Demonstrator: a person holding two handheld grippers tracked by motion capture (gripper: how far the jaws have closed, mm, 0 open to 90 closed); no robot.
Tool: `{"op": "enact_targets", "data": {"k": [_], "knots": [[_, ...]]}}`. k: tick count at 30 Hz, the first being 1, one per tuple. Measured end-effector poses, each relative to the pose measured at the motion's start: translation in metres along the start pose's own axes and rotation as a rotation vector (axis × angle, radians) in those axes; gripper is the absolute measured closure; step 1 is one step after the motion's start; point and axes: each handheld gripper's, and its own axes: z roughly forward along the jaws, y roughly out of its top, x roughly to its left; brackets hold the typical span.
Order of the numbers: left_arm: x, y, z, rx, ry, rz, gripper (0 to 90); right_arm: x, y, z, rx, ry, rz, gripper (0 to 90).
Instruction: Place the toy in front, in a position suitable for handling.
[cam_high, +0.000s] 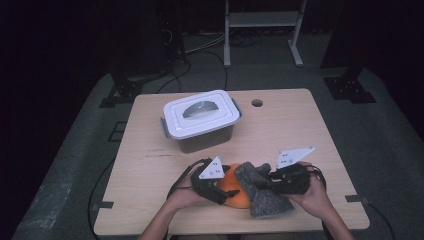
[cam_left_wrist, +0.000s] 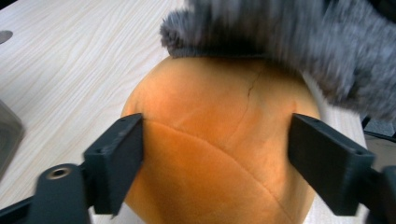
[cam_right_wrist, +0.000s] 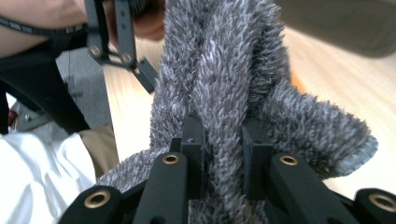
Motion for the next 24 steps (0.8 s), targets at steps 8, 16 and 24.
{"op": "enact_targets", "data": {"k": [8, 16, 24], "knots": [[0.000, -0.001, 0.003, 0.015, 0.001, -0.005, 19.6, -0.008, -0.009, 0.005, 0.012, 0.014, 0.031, 74.2], [0.003, 0.001, 0.000, 0.010, 0.001, -0.013, 16.5, -0.019, -0.021, -0.002, 0.024, -0.001, 0.082, 74.0], [0.005, -0.001, 0.001, 0.005, 0.019, -0.024, 18.8, -0.004, -0.006, -0.002, -0.015, -0.015, 0.031, 74.1]]}}
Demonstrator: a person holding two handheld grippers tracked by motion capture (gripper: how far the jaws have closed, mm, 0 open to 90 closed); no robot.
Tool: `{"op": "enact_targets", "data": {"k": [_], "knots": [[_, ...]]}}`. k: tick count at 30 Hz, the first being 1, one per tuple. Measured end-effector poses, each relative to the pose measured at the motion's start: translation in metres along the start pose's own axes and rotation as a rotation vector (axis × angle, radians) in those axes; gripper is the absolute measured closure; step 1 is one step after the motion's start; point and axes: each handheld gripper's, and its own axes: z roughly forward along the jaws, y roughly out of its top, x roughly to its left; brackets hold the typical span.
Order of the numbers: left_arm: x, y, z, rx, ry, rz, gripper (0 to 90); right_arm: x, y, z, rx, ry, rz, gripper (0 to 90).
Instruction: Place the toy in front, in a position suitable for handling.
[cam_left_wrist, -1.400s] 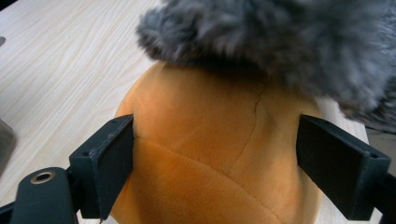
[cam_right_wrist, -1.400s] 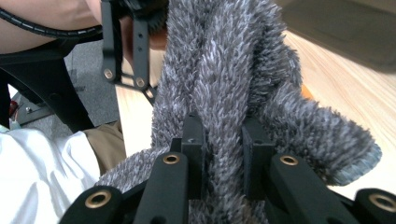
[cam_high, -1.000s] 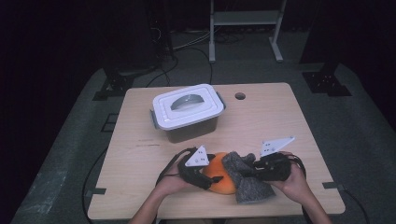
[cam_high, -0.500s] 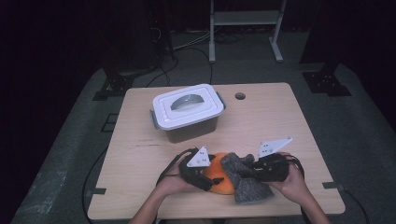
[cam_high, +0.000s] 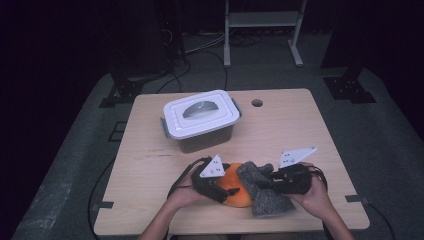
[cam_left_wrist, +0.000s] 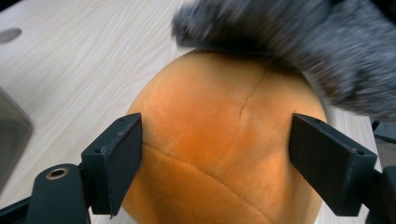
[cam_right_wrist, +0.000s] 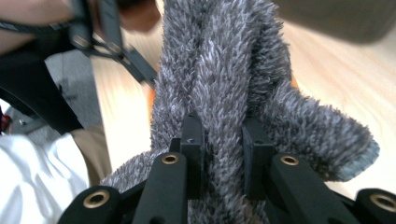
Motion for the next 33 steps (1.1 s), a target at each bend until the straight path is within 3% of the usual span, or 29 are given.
{"op": "enact_targets", "data": {"k": [2, 6, 12, 14, 17, 20, 22, 27, 31, 33], "knots": [[0.002, -0.002, -0.001, 0.004, -0.001, -0.012, 18.8, 0.004, 0.004, 0.000, -0.007, 0.010, -0.014, 74.1], [0.006, -0.007, -0.003, 0.012, -0.013, -0.029, 18.9, 0.003, 0.001, 0.006, 0.032, 0.003, -0.020, 74.0], [0.007, -0.008, -0.003, 0.010, -0.016, -0.033, 19.7, -0.015, -0.014, -0.001, 0.048, -0.017, 0.041, 74.0], [0.005, -0.004, -0.003, -0.002, -0.010, -0.019, 19.4, -0.018, -0.017, -0.003, 0.042, -0.018, 0.057, 73.9], [0.001, 0.003, -0.003, -0.043, 0.023, 0.031, 16.8, -0.013, -0.012, 0.000, 0.036, -0.025, 0.034, 74.0], [0.000, 0.003, -0.001, -0.033, 0.023, 0.038, 20.3, -0.009, -0.006, 0.003, 0.026, -0.031, 0.012, 74.0], [0.002, -0.001, -0.002, -0.036, 0.008, 0.012, 22.3, -0.010, -0.007, 0.004, 0.027, -0.029, 0.016, 74.0], [0.006, -0.005, -0.003, -0.031, 0.002, -0.008, 22.5, -0.020, -0.016, 0.004, 0.035, -0.003, 0.070, 73.6], [0.009, -0.008, -0.004, -0.037, 0.001, -0.040, 22.4, -0.029, -0.023, 0.003, 0.058, -0.014, 0.106, 73.6], [0.010, -0.008, -0.004, -0.039, -0.001, -0.044, 22.4, -0.028, -0.022, -0.002, 0.029, -0.013, 0.110, 73.8]]}}
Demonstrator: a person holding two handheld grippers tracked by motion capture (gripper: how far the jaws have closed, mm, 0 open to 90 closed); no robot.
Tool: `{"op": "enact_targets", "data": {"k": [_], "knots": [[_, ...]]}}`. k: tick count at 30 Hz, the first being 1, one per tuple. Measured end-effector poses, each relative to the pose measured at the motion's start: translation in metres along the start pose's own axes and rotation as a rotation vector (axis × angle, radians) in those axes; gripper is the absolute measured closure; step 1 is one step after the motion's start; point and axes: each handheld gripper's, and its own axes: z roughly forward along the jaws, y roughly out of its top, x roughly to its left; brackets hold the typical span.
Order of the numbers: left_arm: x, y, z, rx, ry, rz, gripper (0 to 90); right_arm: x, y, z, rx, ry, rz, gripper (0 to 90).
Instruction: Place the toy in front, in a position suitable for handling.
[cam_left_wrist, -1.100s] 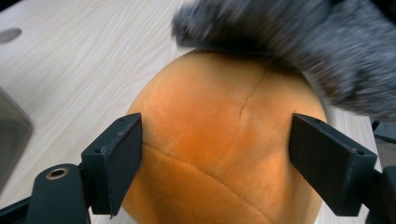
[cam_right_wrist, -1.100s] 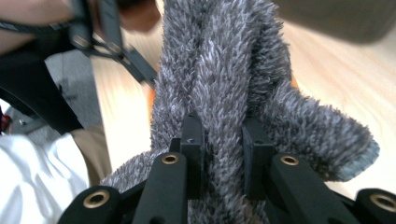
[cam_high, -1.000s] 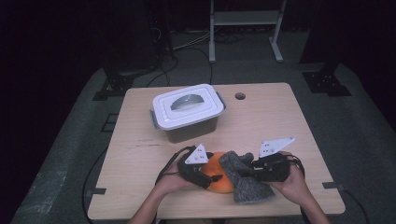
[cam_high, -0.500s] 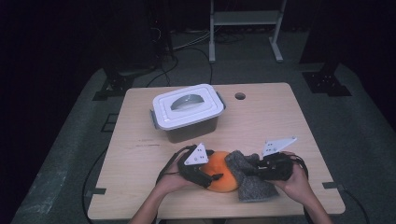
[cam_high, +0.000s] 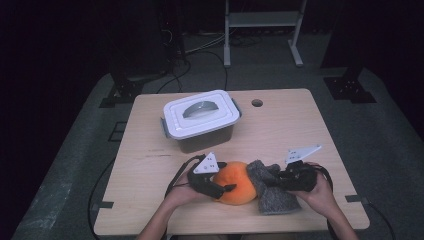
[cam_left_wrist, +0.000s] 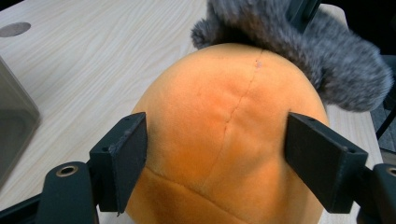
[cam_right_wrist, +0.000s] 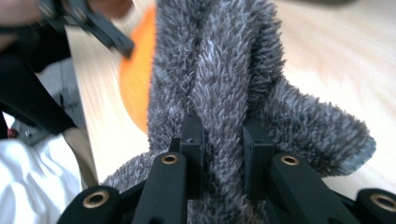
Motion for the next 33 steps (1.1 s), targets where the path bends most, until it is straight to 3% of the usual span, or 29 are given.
{"op": "enact_targets", "data": {"k": [4, 7, 12, 17, 20, 26, 28, 33], "knots": [[-0.001, 0.000, 0.002, -0.004, -0.006, 0.006, 22.4, 0.010, 0.013, -0.004, -0.065, 0.026, -0.027, 73.8], [-0.001, 0.000, 0.001, -0.001, -0.001, 0.002, 22.4, 0.015, 0.017, 0.004, -0.036, 0.029, -0.050, 73.6], [-0.001, 0.001, 0.001, 0.010, 0.004, 0.007, 22.4, 0.007, 0.009, 0.009, 0.001, 0.038, -0.018, 73.4], [0.001, 0.000, 0.001, 0.004, 0.005, -0.019, 22.3, 0.009, 0.010, 0.002, -0.033, 0.035, -0.020, 73.5], [0.000, 0.000, 0.000, 0.010, 0.000, -0.011, 22.3, 0.013, 0.013, 0.006, -0.023, 0.031, -0.034, 73.4], [-0.001, -0.001, 0.001, 0.007, -0.010, -0.003, 22.3, 0.001, 0.003, 0.010, 0.009, 0.017, 0.000, 73.0], [-0.001, -0.001, 0.001, 0.008, -0.011, -0.005, 22.3, -0.005, -0.001, 0.008, 0.030, -0.013, 0.017, 73.0], [0.000, -0.003, 0.002, -0.002, -0.013, -0.016, 21.8, -0.001, 0.007, -0.001, -0.052, -0.005, 0.023, 73.4]]}}
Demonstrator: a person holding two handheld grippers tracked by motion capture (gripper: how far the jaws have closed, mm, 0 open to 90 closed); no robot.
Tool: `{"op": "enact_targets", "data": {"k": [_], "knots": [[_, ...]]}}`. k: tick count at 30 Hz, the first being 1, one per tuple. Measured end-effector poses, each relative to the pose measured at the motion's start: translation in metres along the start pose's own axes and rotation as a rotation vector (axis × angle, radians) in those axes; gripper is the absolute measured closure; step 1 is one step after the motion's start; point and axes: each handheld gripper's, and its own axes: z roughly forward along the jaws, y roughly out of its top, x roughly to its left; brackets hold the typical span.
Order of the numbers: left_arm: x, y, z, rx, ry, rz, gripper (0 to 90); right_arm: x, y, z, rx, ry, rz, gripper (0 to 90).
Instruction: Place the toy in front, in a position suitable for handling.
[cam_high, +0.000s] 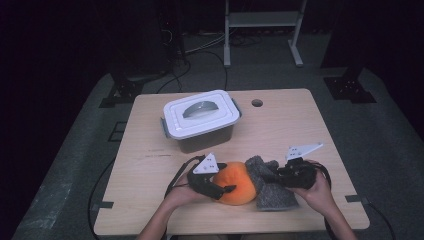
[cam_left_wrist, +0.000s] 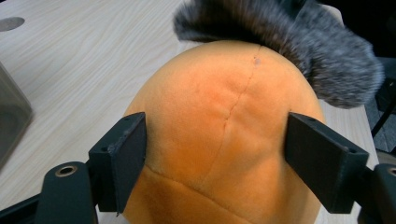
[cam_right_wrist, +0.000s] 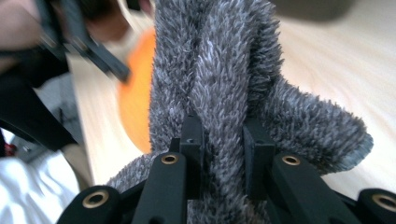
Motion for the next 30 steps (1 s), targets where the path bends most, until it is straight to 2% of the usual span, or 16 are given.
{"op": "enact_targets", "data": {"k": [3, 6, 10, 12, 14, 17, 19, 23, 25, 27, 29, 30], "knots": [[-0.001, 0.000, 0.001, -0.005, 0.002, 0.003, 21.2, 0.010, 0.010, 0.004, -0.019, 0.013, -0.032, 73.4], [-0.002, 0.000, 0.000, 0.005, -0.001, 0.021, 21.6, 0.014, 0.012, 0.011, 0.010, 0.010, -0.055, 73.3], [-0.005, 0.002, 0.001, 0.005, -0.004, 0.034, 21.8, 0.004, 0.003, 0.012, 0.050, 0.016, -0.021, 73.0], [-0.006, 0.002, 0.002, 0.004, -0.004, 0.033, 21.6, -0.001, -0.004, 0.010, 0.069, 0.003, 0.002, 73.0], [-0.009, 0.005, 0.003, 0.010, -0.001, 0.043, 21.4, -0.002, -0.005, 0.005, 0.062, 0.005, 0.008, 73.2], [-0.015, 0.009, 0.005, 0.009, -0.004, 0.065, 21.3, 0.007, 0.005, -0.002, -0.001, 0.028, -0.007, 73.3], [-0.019, 0.011, 0.008, 0.010, -0.003, 0.083, 21.0, 0.016, 0.014, 0.000, -0.025, 0.042, -0.034, 73.3], [-0.020, 0.013, 0.005, 0.015, -0.012, 0.101, 18.7, 0.028, 0.020, 0.013, 0.030, 0.026, -0.088, 72.9], [-0.016, 0.014, 0.001, 0.000, -0.022, 0.082, 16.8, 0.026, 0.016, 0.016, 0.049, 0.034, -0.082, 72.8], [-0.012, 0.014, 0.001, 0.014, -0.018, 0.054, 8.7, 0.022, 0.011, 0.014, 0.054, 0.038, -0.074, 72.8], [-0.007, 0.010, 0.000, 0.029, -0.012, 0.035, 7.9, 0.017, 0.007, 0.011, 0.060, 0.042, -0.060, 72.7], [-0.005, 0.008, 0.000, 0.024, -0.023, 0.010, 7.5, 0.013, 0.004, 0.009, 0.058, 0.051, -0.039, 72.6]]}}
